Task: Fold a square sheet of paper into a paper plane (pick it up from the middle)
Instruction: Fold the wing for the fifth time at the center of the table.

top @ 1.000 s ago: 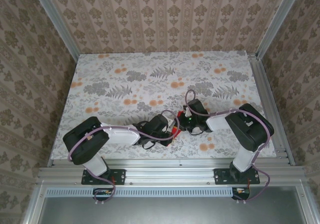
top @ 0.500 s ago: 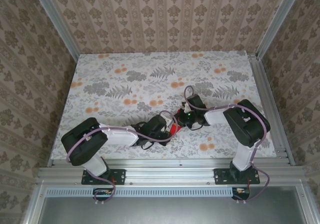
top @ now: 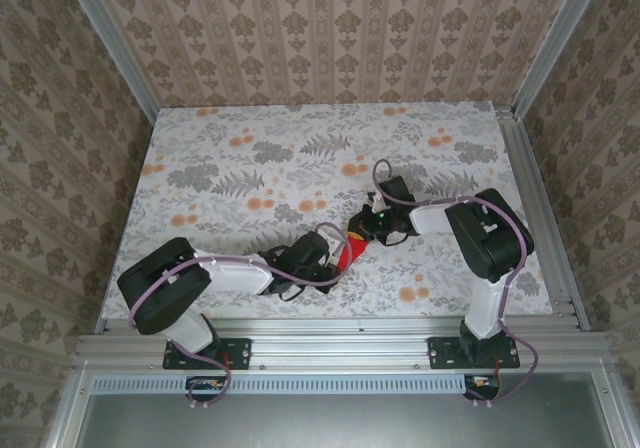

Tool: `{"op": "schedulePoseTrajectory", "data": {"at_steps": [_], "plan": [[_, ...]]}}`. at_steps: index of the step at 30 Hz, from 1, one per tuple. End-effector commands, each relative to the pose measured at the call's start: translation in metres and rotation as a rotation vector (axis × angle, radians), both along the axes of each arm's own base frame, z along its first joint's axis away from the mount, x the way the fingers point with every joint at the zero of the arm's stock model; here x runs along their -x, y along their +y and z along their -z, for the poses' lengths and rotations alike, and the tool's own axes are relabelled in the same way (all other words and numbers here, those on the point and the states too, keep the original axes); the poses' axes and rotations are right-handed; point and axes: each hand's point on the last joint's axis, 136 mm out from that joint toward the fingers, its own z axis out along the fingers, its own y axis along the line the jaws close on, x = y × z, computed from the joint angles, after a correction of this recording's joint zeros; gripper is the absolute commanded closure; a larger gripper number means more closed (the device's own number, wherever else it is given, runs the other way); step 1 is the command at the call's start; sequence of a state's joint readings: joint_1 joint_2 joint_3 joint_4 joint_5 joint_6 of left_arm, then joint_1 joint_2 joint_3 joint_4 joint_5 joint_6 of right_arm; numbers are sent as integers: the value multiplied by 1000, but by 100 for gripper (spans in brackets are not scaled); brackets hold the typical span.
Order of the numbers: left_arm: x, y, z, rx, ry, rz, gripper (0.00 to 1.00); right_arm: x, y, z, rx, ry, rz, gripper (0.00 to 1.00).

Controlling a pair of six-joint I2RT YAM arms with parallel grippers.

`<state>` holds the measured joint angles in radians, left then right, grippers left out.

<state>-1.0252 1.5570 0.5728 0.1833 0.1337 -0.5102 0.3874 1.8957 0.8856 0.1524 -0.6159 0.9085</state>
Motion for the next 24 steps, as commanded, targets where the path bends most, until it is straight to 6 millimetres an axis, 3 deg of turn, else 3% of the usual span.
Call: {"op": "schedulePoseTrajectory", "data": {"at_steps": [1, 15, 21, 24], "plan": [[59, 71, 57, -289, 228, 53, 100, -46, -60, 30, 199, -57, 179, 90], [60, 72, 54, -290, 234, 53, 100, -73, -70, 19, 187, -81, 190, 88], [52, 60, 40, -250, 211, 47, 100, -72, -64, -4, 153, -123, 160, 86], [44, 51, 25, -216, 181, 37, 94, -64, -64, -18, 150, -141, 134, 84]]}}
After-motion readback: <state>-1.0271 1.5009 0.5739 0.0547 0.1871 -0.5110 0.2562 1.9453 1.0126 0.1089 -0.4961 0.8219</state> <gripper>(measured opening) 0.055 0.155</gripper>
